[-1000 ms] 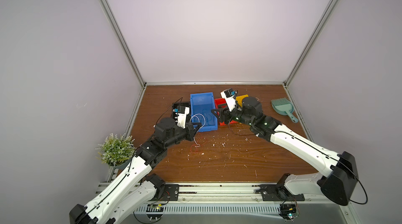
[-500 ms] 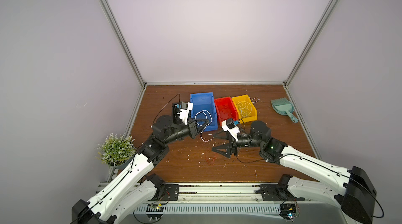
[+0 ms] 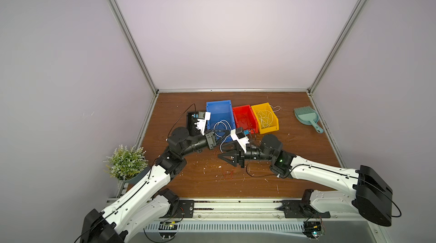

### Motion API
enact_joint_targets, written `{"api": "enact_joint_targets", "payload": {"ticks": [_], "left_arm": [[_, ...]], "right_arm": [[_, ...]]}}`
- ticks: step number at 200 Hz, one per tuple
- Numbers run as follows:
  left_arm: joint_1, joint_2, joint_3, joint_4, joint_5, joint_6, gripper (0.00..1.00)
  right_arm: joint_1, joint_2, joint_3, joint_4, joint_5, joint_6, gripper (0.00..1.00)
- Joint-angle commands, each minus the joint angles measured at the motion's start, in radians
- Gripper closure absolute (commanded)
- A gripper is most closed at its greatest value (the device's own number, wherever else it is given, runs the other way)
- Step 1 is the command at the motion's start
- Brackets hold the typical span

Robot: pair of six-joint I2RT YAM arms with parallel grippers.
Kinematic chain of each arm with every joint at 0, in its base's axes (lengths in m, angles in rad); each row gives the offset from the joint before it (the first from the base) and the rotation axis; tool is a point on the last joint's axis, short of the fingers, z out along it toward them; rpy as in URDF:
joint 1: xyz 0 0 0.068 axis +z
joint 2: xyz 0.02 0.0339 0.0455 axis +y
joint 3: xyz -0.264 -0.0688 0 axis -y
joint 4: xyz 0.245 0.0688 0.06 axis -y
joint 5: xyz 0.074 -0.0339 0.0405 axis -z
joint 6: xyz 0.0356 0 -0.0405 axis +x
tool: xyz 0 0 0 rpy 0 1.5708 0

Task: Untangle and sort cables by color
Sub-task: Place the cable in the bin.

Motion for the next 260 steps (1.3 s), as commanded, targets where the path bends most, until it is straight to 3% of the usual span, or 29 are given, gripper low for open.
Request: {"api": "enact_joint_targets", "payload": {"ticks": [1, 24, 65, 70, 83, 93, 126, 147, 169, 204, 260], "left_arm": [[0.008, 0.006, -0.018, 0.099, 0.052, -0.04, 0.99], [0.008, 0.01, -0.045, 0.15, 0.07, -0.081, 0.99], [0.008, 0.02, -0.042, 0.159, 0.08, -0.082, 0.96], [0.008, 0.021, -0.041, 0.162, 0.082, -0.082, 0.92], [0.008, 0.025, -0.04, 0.167, 0.086, -0.079, 0.65], [0.007, 0.028, -0.039, 0.169, 0.084, -0.074, 0.53], [0.008, 0.047, -0.047, 0.158, 0.082, -0.048, 0.4], [0.007, 0.068, -0.06, 0.142, 0.092, -0.022, 0.39], [0.007, 0.086, -0.071, 0.046, 0.083, 0.057, 0.4], [-0.009, 0.082, -0.07, -0.253, -0.052, 0.246, 0.39], [-0.112, 0.143, -0.09, -0.474, -0.278, 0.37, 0.38]], "right_arm": [[0.002, -0.049, 0.015, 0.041, 0.122, 0.01, 0.71], [0.001, -0.088, 0.01, -0.006, 0.207, 0.003, 1.0], [-0.019, -0.172, 0.013, -0.163, 0.326, -0.004, 1.0], [-0.024, -0.185, 0.01, -0.173, 0.33, -0.001, 1.0], [-0.039, -0.219, 0.006, -0.215, 0.357, 0.007, 1.0], [-0.057, -0.241, 0.015, -0.274, 0.386, 0.008, 1.0], [-0.155, -0.315, 0.055, -0.447, 0.448, 0.015, 1.0], [-0.263, -0.342, 0.082, -0.541, 0.472, 0.049, 1.0], [-0.403, -0.312, 0.116, -0.618, 0.421, 0.076, 1.0], [-0.586, -0.152, 0.201, -0.662, 0.238, 0.103, 1.0], [-0.72, 0.118, 0.296, -0.567, 0.08, 0.186, 1.0]]}}
